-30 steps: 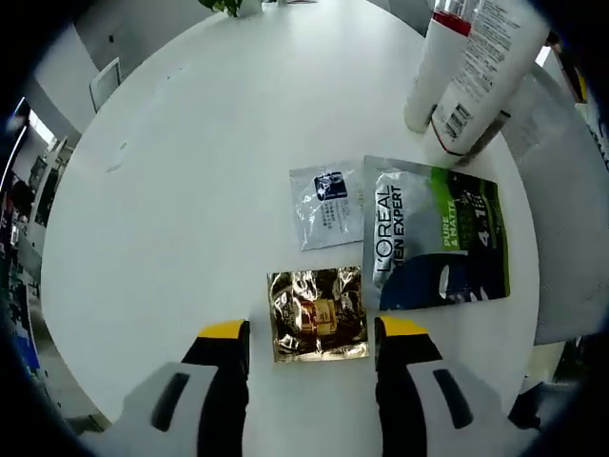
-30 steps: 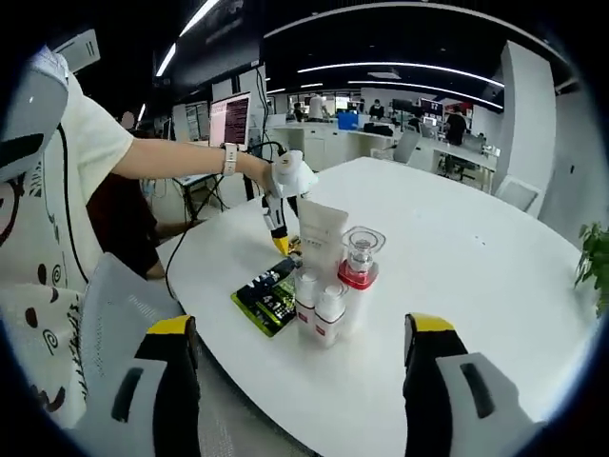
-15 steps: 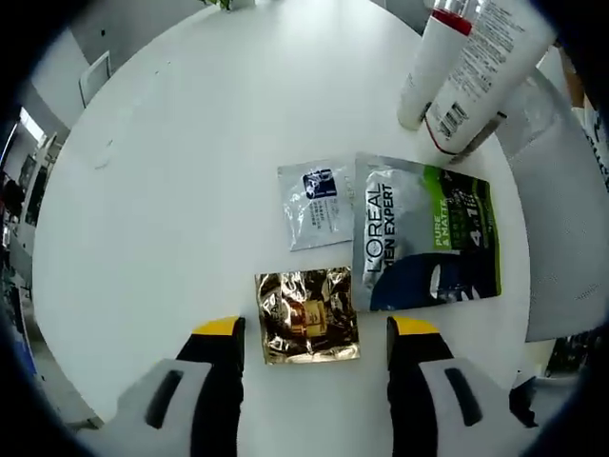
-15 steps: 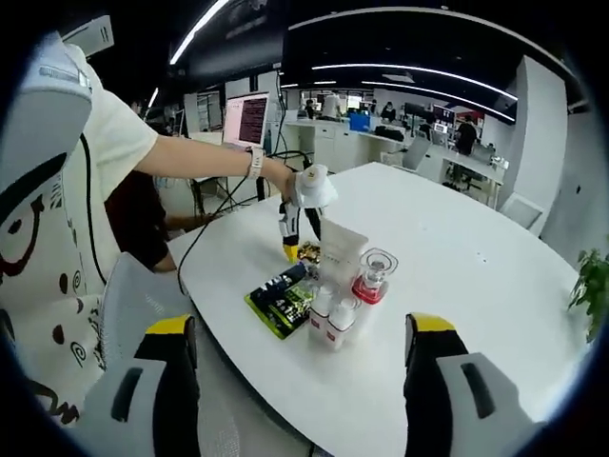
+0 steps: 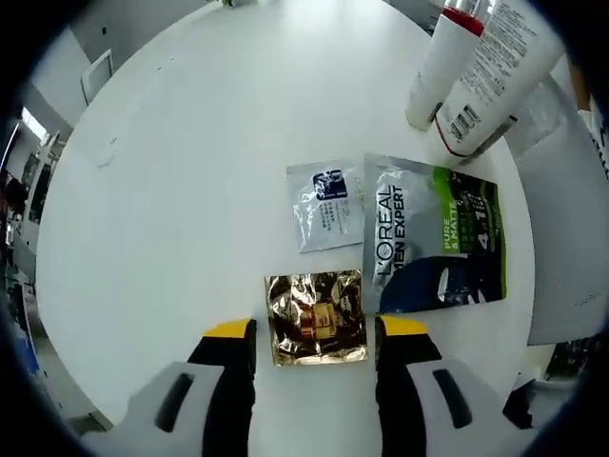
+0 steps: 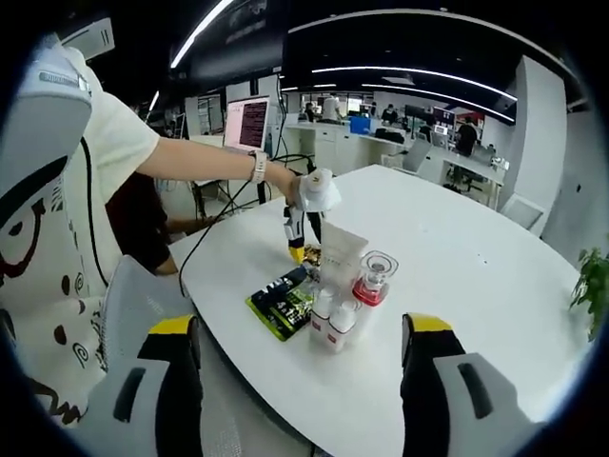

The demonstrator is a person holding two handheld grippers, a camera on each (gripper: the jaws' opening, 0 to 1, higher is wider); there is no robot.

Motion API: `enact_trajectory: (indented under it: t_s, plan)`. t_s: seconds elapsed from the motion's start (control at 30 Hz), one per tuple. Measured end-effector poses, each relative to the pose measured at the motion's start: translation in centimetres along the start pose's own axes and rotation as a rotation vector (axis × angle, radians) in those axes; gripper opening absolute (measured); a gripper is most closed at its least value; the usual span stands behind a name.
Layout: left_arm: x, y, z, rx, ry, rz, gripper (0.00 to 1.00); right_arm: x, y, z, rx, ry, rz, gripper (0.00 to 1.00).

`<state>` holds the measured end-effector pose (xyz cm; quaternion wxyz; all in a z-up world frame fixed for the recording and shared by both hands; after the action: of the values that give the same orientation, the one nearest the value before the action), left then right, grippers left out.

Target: Arrange the skincare products in the storage area until every visible bottle or jar stands upright without overlapping.

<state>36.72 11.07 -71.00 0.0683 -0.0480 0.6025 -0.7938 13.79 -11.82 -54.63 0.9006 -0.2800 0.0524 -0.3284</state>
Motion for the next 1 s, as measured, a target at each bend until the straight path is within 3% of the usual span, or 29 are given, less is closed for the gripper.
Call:
enact_trajectory:
  t_s: [0.1, 0.4, 0.63, 1.0]
  plan:
    - [0.0, 0.0, 0.0, 0.000, -0.009, 0.000, 0.38, -0.1, 0.1, 0.0, 0.002, 0.000, 0.006, 0.87]
    - [-0.4, -0.1, -0.3, -0.005, -0.019, 0.001, 0.37, -0.2, 0.0, -0.1, -0.001, -0.007, 0.011, 0.87]
    - [-0.5, -0.7, -1.7, -0.024, -0.034, 0.007, 0.37, -0.3, 0.0, -0.2, 0.003, -0.010, 0.007, 0.87]
    - [1.6, -1.9, -2.8, -0.050, -0.011, 0.021, 0.37, -0.4, 0.1, -0.1, 0.008, -0.021, 0.012, 0.88]
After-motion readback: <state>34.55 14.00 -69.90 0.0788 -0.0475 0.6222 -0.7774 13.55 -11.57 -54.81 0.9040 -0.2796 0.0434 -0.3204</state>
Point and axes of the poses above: the point that each gripper's makers call its tool centre point, and the gripper's own axes: y roughly forward along the fingers, x roughly to its right, z roughly out of its top, the point moved 6 cm from there along -y, roughly backward along the fingers, and after that the axes turned 3 degrees about -y, right-handed, at the moved point
